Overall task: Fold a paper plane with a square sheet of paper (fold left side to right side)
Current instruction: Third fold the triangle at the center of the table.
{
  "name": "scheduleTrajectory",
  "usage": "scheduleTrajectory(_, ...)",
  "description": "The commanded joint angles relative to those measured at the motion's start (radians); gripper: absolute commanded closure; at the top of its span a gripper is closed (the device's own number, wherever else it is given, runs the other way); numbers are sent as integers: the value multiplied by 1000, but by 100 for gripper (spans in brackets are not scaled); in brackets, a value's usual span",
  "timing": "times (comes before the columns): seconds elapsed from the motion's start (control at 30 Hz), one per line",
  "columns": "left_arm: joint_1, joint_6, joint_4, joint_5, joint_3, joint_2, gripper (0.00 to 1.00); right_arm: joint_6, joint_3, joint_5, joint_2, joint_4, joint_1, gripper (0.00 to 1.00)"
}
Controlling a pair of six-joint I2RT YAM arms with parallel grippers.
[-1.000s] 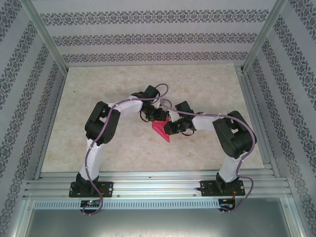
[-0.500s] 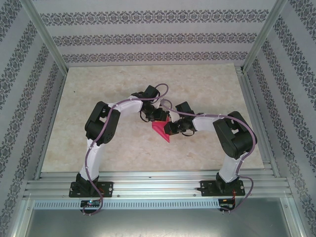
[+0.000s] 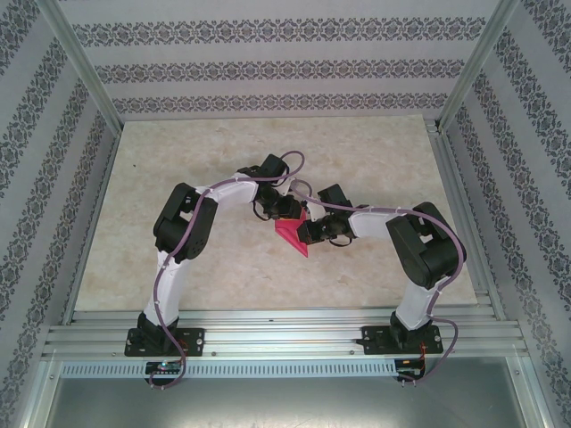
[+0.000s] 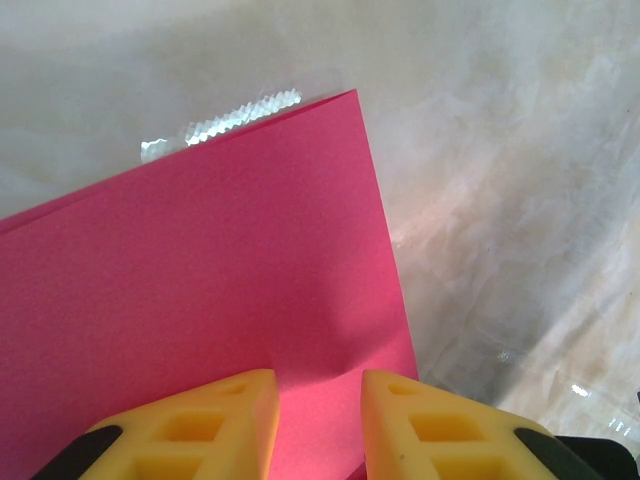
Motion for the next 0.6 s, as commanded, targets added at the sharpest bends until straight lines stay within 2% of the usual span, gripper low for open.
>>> scheduleTrajectory(0.0, -29, 22, -43, -35, -2, 55, 69, 0, -13, 25, -20, -8, -11, 100)
scheduleTrajectory(0.57, -29, 22, -49, -38, 3, 59, 69, -4, -16, 11, -50, -13, -12, 100)
